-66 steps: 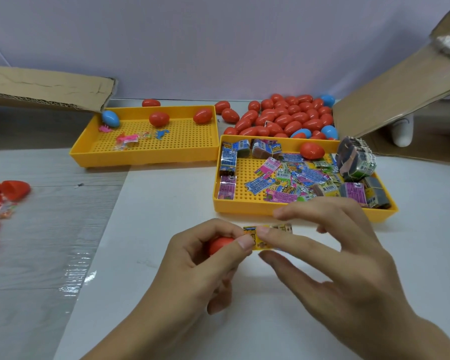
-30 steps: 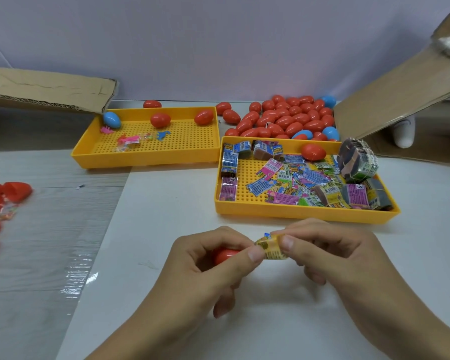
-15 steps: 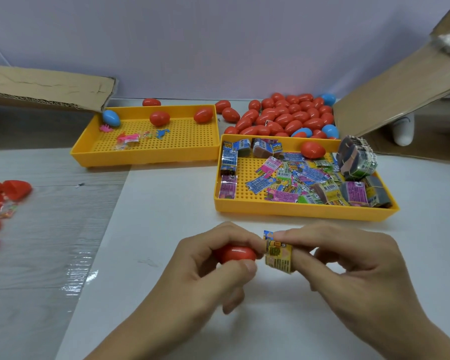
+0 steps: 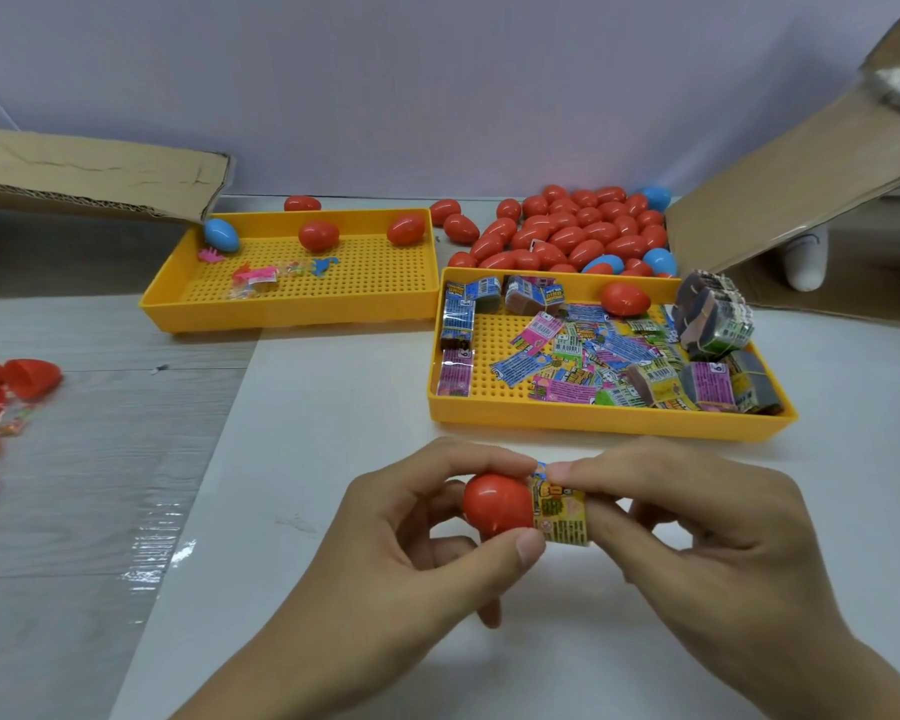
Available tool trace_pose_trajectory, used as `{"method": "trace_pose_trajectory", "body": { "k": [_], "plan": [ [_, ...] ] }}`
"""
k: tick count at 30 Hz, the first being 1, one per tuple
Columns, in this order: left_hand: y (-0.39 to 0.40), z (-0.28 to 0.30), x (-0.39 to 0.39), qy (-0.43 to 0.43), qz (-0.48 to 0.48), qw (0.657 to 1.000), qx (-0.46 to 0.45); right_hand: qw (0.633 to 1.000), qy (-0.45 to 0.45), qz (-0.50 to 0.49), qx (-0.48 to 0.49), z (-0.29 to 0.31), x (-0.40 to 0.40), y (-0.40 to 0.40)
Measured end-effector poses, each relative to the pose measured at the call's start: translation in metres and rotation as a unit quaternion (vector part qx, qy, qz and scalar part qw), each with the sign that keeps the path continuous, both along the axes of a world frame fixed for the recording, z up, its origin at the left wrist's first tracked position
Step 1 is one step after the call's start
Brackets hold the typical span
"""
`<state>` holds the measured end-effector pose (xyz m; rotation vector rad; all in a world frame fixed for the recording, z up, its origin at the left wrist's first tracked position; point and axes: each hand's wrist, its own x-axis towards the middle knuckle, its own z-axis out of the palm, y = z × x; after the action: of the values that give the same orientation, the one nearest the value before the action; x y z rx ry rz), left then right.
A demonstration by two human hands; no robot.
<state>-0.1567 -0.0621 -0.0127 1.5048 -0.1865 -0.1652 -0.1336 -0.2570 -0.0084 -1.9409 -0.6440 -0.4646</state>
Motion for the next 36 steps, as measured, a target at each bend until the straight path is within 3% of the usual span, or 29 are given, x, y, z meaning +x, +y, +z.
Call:
{"method": "trace_pose_trajectory", "body": {
  "k": [20, 36],
  "plan": [
    [0.0006, 0.0029, 0.0001, 0.007, -0.008, 1.000, -0.004, 1.000, 0.013, 0.011, 0.016, 0.0011, -0.0018, -0.0010],
    [-0.0005, 0.0044, -0.0001, 0.013, -0.010, 0.999, 0.049, 0.996, 0.008, 0.070, -0.047, 0.0048, 0.0021, -0.0078]
  ]
}}
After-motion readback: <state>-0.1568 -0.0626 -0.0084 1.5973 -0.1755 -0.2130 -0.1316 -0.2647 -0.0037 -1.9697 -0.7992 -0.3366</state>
